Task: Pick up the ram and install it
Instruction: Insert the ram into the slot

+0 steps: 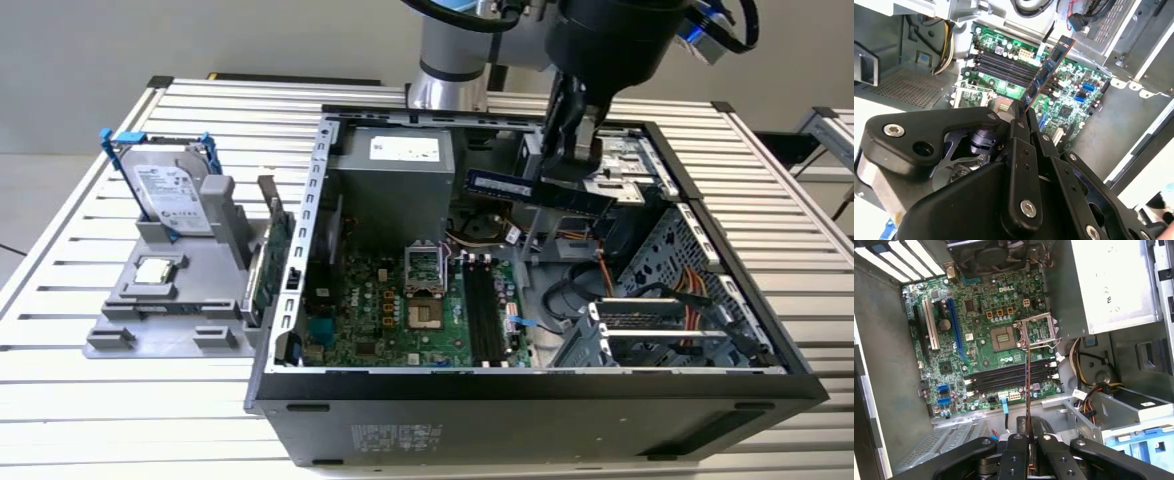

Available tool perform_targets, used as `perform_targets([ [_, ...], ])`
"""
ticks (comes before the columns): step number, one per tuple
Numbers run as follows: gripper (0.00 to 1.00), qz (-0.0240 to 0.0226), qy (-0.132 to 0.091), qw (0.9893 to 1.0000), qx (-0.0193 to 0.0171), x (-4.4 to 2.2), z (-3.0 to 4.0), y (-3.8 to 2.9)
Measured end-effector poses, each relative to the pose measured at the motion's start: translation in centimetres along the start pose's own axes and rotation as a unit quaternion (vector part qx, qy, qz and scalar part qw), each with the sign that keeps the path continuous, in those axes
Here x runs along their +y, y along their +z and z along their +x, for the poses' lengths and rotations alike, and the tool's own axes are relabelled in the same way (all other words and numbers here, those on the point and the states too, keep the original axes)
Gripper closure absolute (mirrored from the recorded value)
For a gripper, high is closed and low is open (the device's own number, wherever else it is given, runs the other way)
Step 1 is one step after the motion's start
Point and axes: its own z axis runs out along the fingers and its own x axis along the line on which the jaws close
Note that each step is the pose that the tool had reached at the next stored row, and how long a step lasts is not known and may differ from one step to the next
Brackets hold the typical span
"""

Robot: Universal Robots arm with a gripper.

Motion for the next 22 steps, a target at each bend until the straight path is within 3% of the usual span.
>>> perform_targets([
  [6,1.00,0.0005,0.033,0.9995,-0.0008,0.00,0.00,0.00],
  [11,1.00,0.0010,0.060,0.9982,-0.0014,0.00,0.00,0.00],
  [17,1.00,0.0015,0.092,0.9958,-0.0021,0.00,0.00,0.00],
  [22,1.00,0.0019,0.119,0.9929,-0.0027,0.00,0.00,0.00],
])
